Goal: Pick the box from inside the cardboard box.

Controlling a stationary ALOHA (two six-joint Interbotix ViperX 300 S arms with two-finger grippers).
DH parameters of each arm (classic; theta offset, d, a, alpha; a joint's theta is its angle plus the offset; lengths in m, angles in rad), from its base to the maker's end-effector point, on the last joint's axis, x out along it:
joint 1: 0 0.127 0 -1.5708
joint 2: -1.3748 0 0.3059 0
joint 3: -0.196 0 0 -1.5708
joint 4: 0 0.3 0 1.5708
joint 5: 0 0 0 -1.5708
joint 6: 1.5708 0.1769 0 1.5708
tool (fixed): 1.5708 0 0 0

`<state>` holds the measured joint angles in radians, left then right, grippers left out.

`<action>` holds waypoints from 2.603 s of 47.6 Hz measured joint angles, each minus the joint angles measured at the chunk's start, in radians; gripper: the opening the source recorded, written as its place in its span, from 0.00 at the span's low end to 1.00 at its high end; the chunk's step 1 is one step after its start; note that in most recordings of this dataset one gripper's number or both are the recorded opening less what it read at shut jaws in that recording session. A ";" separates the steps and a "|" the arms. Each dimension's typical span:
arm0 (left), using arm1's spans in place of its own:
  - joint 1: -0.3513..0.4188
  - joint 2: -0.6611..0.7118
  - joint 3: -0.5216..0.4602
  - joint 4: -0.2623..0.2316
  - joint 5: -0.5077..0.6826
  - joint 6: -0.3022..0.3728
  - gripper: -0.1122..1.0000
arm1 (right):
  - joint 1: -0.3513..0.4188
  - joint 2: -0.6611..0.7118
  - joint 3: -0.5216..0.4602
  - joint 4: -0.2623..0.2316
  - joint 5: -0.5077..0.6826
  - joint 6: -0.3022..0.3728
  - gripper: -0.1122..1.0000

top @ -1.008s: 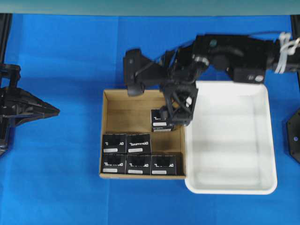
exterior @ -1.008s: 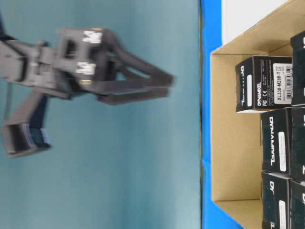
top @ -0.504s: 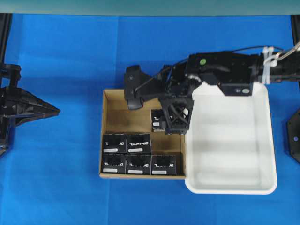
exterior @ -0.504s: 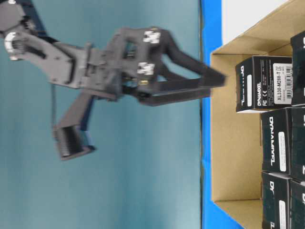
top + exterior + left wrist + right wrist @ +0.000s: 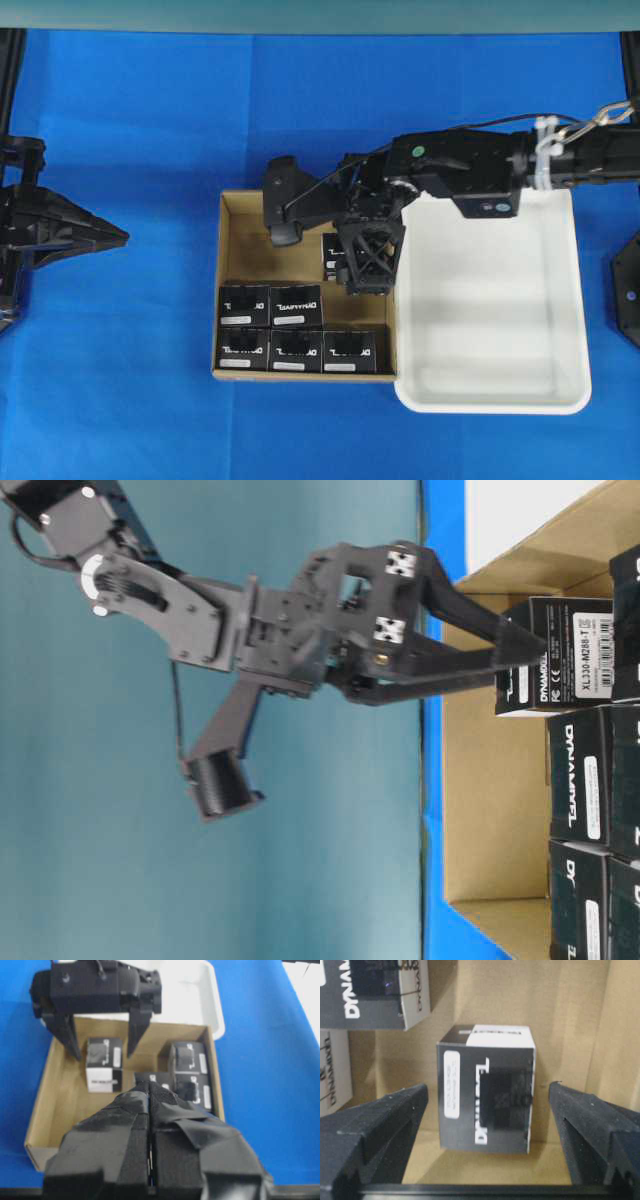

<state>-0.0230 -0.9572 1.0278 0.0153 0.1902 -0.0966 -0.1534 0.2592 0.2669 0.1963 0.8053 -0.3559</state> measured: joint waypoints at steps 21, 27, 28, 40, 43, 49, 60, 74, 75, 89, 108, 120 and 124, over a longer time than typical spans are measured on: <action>0.002 0.002 0.002 0.000 0.000 0.000 0.05 | 0.020 0.041 0.023 0.002 -0.044 0.005 0.98; 0.003 0.002 0.000 0.000 0.000 0.000 0.05 | 0.021 0.041 0.026 0.000 -0.057 0.005 0.97; 0.003 0.003 0.000 -0.002 0.000 0.000 0.05 | 0.021 0.043 0.026 0.000 -0.057 0.005 0.97; 0.002 0.003 0.000 0.000 -0.002 0.000 0.05 | 0.021 0.041 0.025 0.000 -0.048 0.012 0.80; 0.003 0.003 0.000 0.000 0.000 0.000 0.05 | 0.021 0.040 0.021 0.000 -0.037 0.012 0.68; 0.003 0.003 0.000 0.000 0.000 0.002 0.05 | 0.023 0.032 0.015 0.002 -0.028 0.012 0.66; 0.003 -0.002 0.000 0.000 0.000 0.002 0.05 | 0.018 -0.009 -0.032 0.002 0.041 0.026 0.66; 0.005 -0.002 0.000 0.000 0.000 0.000 0.05 | -0.051 -0.103 -0.196 0.002 0.299 0.041 0.66; 0.003 -0.003 0.000 0.000 0.000 0.000 0.05 | -0.061 -0.117 -0.218 0.002 0.330 0.040 0.66; 0.005 -0.012 0.000 0.000 0.008 0.000 0.05 | -0.127 -0.216 -0.439 0.002 0.632 0.017 0.66; 0.005 -0.064 -0.029 0.000 0.087 0.000 0.05 | -0.170 -0.288 -0.580 0.002 0.741 0.009 0.66; 0.005 -0.064 -0.032 0.000 0.087 0.000 0.05 | -0.209 -0.356 -0.532 0.002 0.742 0.009 0.66; 0.005 -0.063 -0.032 0.000 0.089 -0.002 0.05 | -0.222 -0.379 -0.468 0.002 0.742 0.006 0.66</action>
<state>-0.0184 -1.0201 0.9956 0.0153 0.2792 -0.0982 -0.3758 -0.1197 -0.2010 0.1979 1.5478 -0.3497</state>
